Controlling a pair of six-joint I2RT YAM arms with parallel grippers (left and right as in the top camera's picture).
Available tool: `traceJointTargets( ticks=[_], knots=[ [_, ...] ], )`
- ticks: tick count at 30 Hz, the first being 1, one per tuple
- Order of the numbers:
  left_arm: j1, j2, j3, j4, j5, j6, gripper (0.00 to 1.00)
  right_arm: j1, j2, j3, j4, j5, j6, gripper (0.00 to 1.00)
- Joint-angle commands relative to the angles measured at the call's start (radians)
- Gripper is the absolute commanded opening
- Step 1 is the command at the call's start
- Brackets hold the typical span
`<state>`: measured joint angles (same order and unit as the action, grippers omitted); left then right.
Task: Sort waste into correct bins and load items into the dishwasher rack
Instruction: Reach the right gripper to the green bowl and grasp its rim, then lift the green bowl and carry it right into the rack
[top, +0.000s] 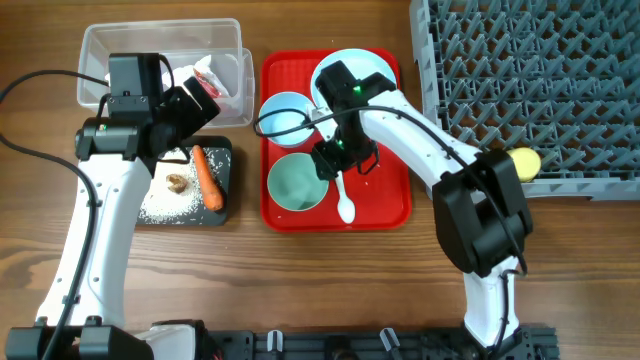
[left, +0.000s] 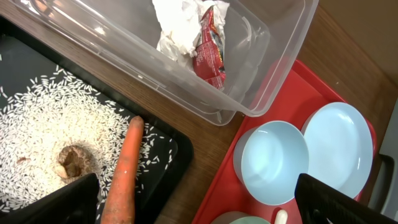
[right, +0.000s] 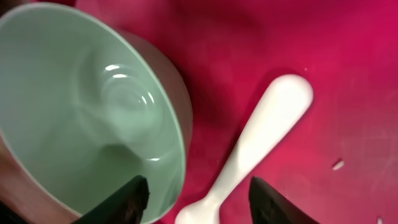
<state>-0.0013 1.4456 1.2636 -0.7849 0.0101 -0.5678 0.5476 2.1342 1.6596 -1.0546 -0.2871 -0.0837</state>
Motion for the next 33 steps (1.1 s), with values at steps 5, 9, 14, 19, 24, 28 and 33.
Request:
traceJointTargets(
  ticks=[5, 9, 14, 19, 24, 28, 33],
  knots=[
    [0.004, 0.008, 0.008, 0.002, 0.008, -0.016, 1.0, 0.002, 0.021, -0.052, 0.072, 0.006, -0.074, 0.51],
    [0.004, 0.008, 0.008, 0.002, 0.008, -0.016, 1.0, 0.002, 0.021, -0.052, 0.074, 0.006, -0.075, 0.37],
    [0.004, 0.008, 0.008, 0.002, 0.008, -0.016, 1.0, 0.002, 0.021, -0.052, 0.079, 0.019, -0.071, 0.2],
    [0.004, 0.008, 0.008, 0.002, 0.008, -0.016, 1.0, -0.005, 0.02, -0.047, 0.089, 0.071, -0.035, 0.04],
    [0.004, 0.008, 0.008, 0.002, 0.008, -0.016, 1.0, -0.039, -0.011, 0.024, 0.036, 0.079, 0.021, 0.04],
    [0.004, 0.008, 0.008, 0.002, 0.008, -0.016, 1.0, -0.083, -0.079, 0.127, -0.019, 0.109, 0.052, 0.04],
    [0.004, 0.008, 0.008, 0.002, 0.008, -0.016, 1.0, -0.146, -0.188, 0.25, -0.038, 0.274, 0.135, 0.04]
  ],
)
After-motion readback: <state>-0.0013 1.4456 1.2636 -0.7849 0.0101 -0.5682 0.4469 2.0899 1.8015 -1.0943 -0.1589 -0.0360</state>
